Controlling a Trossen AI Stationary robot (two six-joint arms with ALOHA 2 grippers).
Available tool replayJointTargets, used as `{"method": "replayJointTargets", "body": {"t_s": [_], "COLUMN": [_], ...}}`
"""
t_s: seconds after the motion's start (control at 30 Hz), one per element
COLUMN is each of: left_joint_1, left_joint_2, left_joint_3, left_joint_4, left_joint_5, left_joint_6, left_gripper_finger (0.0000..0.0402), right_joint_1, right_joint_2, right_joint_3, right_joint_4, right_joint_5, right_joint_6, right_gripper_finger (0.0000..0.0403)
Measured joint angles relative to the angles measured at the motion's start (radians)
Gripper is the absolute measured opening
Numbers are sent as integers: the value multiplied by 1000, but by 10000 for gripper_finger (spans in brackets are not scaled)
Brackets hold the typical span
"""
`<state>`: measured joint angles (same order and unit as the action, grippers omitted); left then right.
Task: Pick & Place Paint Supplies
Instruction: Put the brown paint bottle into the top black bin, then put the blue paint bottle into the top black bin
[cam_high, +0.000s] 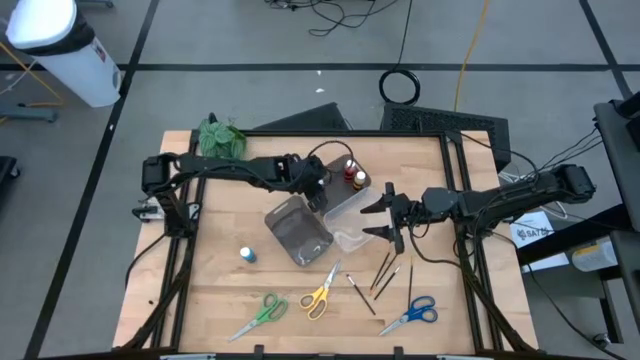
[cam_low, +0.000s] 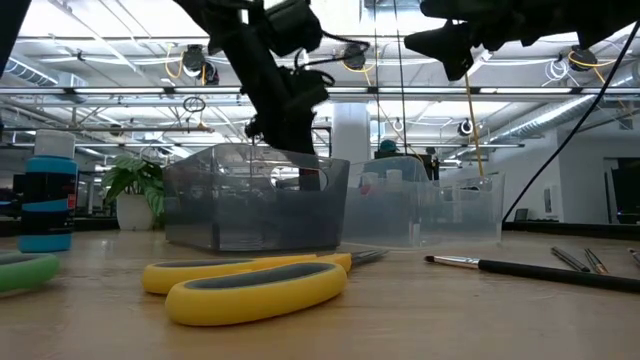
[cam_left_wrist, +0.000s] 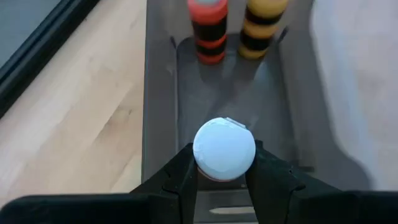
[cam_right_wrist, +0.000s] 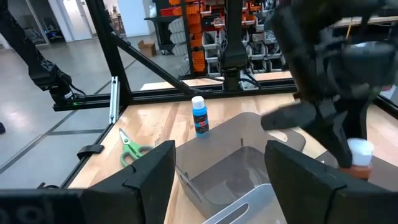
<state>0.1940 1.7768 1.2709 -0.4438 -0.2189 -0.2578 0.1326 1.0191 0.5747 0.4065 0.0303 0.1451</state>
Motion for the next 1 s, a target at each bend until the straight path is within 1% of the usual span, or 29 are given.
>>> {"method": "replayJointTargets", "body": {"t_s": [0.13,0.37,0.47,0.63,0.83,0.93,1.0], "left_joint_1": [3,4,3,3,3,2,1], "left_joint_2": [44,48,46,46,16,-11,-42], "left_joint_3": [0,1,1,1,51,82,107], "left_joint_4": [3,4,2,-3,-66,-131,-217], "left_joint_5": [-9,-11,-10,-9,29,47,74], "left_joint_6": [0,-6,-7,-11,10,13,7], "left_gripper_finger": [119,123,144,193,233,243,246], "right_joint_1": [0,0,0,0,0,0,0], "right_joint_2": [0,0,0,0,0,0,0], "right_joint_3": [0,0,0,0,0,0,0], "right_joint_4": [0,-1,0,-1,-8,-15,-21], "right_joint_5": [0,0,0,-1,-1,-1,-1], "right_joint_6": [0,-4,-4,-4,-4,-4,-4], "right_gripper_finger": [232,229,231,229,232,233,232]}}
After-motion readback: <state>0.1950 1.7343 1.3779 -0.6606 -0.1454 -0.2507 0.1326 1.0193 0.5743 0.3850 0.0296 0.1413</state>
